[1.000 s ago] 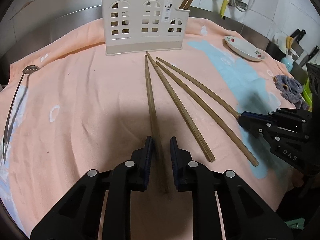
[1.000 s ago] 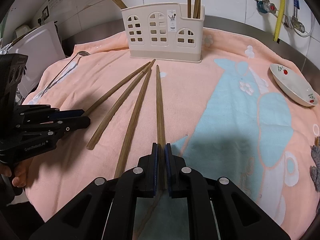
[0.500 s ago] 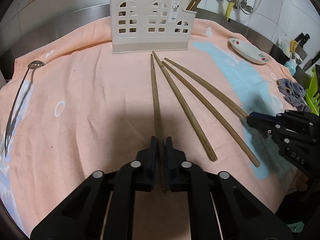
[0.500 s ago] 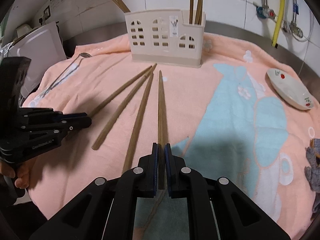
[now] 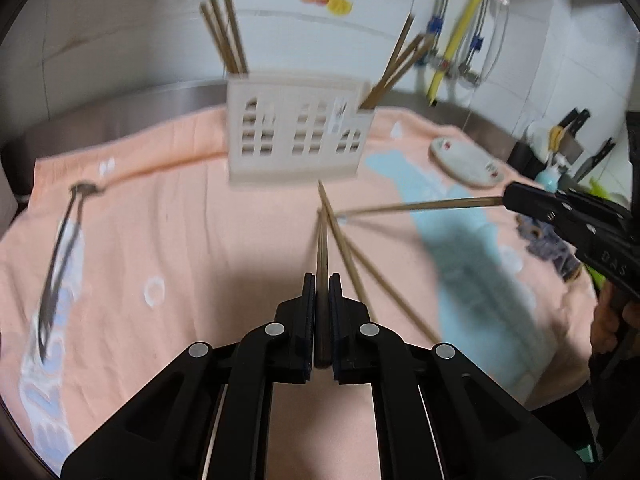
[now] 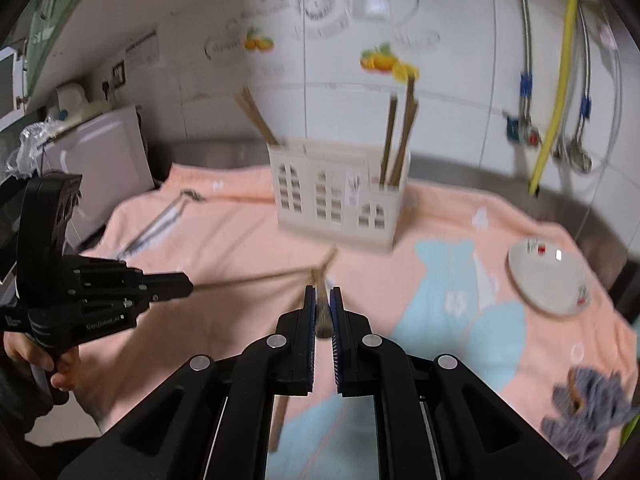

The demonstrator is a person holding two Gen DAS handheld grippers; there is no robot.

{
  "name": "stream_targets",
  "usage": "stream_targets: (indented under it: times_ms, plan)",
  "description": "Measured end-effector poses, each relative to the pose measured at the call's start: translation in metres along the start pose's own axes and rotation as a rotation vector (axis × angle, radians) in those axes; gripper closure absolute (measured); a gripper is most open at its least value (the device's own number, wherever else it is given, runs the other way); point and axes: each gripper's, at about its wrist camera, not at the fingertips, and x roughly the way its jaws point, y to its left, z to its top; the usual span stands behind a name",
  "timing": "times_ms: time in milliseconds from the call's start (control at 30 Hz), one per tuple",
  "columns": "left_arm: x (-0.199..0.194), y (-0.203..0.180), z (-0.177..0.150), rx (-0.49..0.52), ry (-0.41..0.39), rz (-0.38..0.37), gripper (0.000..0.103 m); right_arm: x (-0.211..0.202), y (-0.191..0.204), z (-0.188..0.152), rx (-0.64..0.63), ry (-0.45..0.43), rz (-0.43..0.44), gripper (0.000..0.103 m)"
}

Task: Organize utensils
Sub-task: 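Lift both chopsticks upright and carry them above the white holder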

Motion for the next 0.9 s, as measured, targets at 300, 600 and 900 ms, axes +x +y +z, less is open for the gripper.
stream_targets:
  times_ms: [300,600,900]
  plan:
    - [-0.021,-0.004,0.038,0.059,-0.079,-0.014,0.097,-0.011,-0.002,0.065,-0.049,-0.05,0.02,0.096]
    - [-0.027,-0.002,0.071,0.091,-0.116,-0.025,0.097,-0.02,-0.01,0.126,-0.075,-0.114,0.006,0.096]
    - [-0.038,0.002,0.103,0.112,-0.157,-0.021,0.098,-0.019,-0.027,0.192,-0.08,-0.176,-0.067,0.096]
